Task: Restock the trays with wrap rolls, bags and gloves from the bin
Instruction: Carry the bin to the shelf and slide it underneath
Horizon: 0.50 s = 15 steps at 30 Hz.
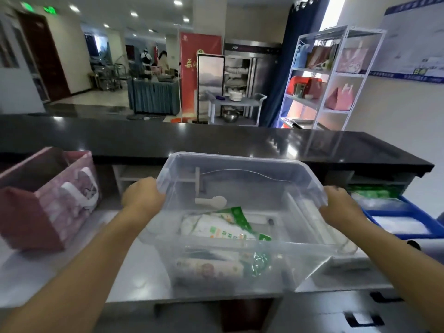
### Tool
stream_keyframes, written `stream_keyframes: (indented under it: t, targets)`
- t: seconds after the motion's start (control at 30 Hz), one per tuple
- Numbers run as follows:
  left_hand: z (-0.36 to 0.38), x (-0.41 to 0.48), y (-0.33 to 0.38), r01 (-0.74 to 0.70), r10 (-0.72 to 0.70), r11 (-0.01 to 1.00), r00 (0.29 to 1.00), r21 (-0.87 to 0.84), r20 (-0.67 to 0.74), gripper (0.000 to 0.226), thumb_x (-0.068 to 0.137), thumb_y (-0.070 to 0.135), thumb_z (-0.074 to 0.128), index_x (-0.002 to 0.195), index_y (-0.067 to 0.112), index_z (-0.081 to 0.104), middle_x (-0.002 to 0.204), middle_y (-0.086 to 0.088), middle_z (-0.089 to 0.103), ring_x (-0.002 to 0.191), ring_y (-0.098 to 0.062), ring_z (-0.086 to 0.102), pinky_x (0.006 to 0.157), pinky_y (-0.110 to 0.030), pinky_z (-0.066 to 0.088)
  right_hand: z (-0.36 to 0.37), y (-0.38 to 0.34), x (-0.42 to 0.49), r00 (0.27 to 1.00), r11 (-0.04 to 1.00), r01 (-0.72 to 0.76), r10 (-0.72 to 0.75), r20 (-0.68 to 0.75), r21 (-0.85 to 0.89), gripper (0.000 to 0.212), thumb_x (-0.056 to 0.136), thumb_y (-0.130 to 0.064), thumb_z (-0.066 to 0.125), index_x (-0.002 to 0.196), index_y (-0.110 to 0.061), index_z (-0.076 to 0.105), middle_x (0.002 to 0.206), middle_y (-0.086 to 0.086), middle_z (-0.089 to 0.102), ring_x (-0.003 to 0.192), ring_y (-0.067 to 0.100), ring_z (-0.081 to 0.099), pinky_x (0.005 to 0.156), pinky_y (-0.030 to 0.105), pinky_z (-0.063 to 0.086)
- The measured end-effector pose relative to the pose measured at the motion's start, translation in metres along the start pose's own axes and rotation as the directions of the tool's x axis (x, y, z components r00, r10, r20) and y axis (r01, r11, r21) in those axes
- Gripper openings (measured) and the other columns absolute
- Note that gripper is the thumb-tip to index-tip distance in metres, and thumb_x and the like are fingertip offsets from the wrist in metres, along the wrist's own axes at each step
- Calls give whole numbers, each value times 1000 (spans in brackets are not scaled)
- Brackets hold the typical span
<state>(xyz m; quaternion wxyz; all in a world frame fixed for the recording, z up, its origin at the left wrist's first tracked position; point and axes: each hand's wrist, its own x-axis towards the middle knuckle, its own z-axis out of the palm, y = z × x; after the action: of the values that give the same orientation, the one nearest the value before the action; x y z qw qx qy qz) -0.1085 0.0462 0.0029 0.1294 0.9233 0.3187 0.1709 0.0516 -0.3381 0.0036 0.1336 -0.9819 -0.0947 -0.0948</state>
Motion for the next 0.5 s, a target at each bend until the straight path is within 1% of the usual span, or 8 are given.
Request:
stream_keyframes:
  t: [0.07,0.1,0.2,0.3,0.33,0.4,0.43,0.5]
  targets:
    - [-8,-20,-4,-11,10,998,1000,-54,-28,63,90,63,29,77,13,64,72,-9,61,67,-32,52,59,-31,38,-6,5,-18,999,998,2,1,-52,63,22,86,-9,53,107,-7,56,107,20,56,76,30,48,65,33,37]
    - [-13,-31,-6,-19,16,998,999,-66,-41,60,90,62,30,75,14,64,71,-8,60,65,-31,51,58,-31,38,-10,8,-27,997,995,0,8,-75,99,24,83,-6,54,106,-5,58,101,20,59,76,31,50,64,33,38]
    - [-29,-60,-8,-44,38,997,994,-56,-99,43,91,47,43,81,9,61,76,-14,64,66,-33,53,57,-33,40,-26,20,-60,992,974,-32,59,-111,226,13,77,-3,58,90,0,59,81,14,58,67,30,52,57,33,41]
    - [-50,-95,0,-70,57,995,986,-77,-158,43,88,46,49,83,5,58,79,-18,63,70,-36,56,60,-35,41,-45,38,-100,987,941,-83,123,-102,328,7,76,-4,60,79,-8,56,72,10,55,60,24,50,51,30,35]
    - [-58,-108,5,-91,75,992,983,-89,-168,37,87,41,53,84,5,58,80,-18,62,72,-36,56,61,-36,41,-52,48,-114,987,927,-96,136,-87,361,7,77,-6,61,80,-10,55,69,7,54,59,21,49,51,29,35]
    - [-74,-134,15,-135,113,983,980,-126,-166,22,81,27,61,84,5,58,77,-16,60,70,-35,56,60,-36,42,-66,69,-145,982,895,-141,181,-55,423,11,79,-8,61,85,-14,54,67,1,52,60,17,49,57,30,38]
    - [-79,-151,22,-160,137,976,978,-150,-155,18,79,24,63,82,7,57,73,-13,58,66,-33,54,58,-35,42,-74,84,-164,976,878,-166,210,-49,449,13,79,-9,61,88,-16,54,68,0,52,62,17,49,60,30,39]
    - [-87,-176,33,-198,174,964,975,-179,-140,16,78,22,65,76,10,56,66,-10,55,58,-27,51,52,-32,40,-83,107,-195,967,831,-200,252,-31,519,17,80,-8,61,93,-17,55,72,1,55,64,16,50,57,28,39]
